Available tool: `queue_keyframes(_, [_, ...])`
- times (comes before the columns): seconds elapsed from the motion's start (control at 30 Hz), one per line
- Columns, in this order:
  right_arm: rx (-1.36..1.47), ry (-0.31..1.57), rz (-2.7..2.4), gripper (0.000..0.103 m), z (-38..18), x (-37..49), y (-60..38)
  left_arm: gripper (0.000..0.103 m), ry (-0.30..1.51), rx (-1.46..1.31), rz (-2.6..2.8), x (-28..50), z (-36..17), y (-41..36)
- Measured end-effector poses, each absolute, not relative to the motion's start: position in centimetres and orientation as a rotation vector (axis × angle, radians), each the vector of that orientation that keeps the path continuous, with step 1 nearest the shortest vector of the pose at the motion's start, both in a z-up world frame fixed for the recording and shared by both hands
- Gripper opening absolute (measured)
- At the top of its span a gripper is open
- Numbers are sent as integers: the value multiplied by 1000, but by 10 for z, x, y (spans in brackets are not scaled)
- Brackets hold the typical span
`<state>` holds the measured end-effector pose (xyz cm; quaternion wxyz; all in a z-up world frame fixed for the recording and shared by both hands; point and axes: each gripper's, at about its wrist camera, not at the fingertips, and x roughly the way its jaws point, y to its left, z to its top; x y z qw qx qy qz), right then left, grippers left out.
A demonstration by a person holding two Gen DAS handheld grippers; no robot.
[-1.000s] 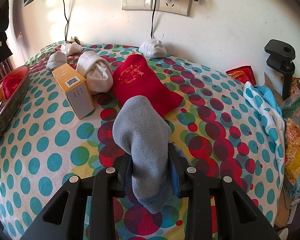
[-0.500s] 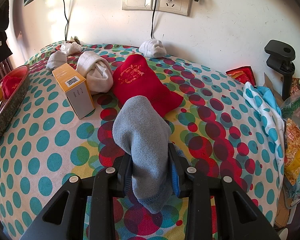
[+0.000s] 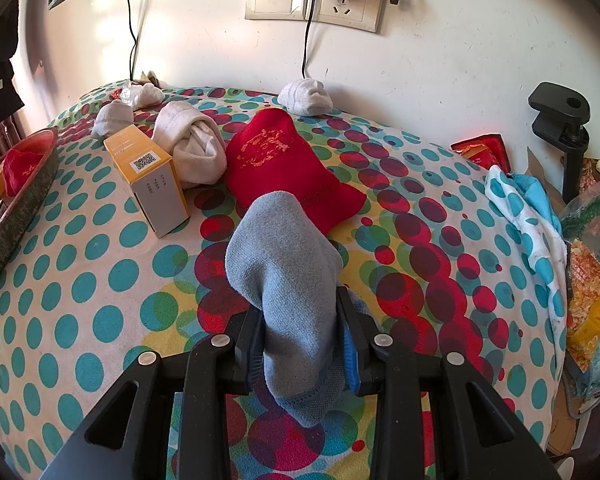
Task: Organize objects
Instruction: 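Carry the orange toy into the red tray and open the left tool, then carry the grey sock into the red tray and open the right tool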
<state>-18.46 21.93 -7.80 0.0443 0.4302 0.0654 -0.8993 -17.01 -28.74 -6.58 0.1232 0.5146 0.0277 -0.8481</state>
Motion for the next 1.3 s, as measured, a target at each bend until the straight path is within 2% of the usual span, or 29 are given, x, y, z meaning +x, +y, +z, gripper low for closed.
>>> queue_keyframes(0.33, [1313,222,-2756,31,-78,-186,220,54,133,1475,-2493,-161,-54,-289])
queue_keyframes(0.93, [1308,302,-2776,31,-79,-184,213,55,-22,1379,-2570,-121,-32,-251])
queue_keyframes(1.3, [1302,382,-2795,31,-80,-181,205,55,-2,1315,-2609,-105,-44,-233])
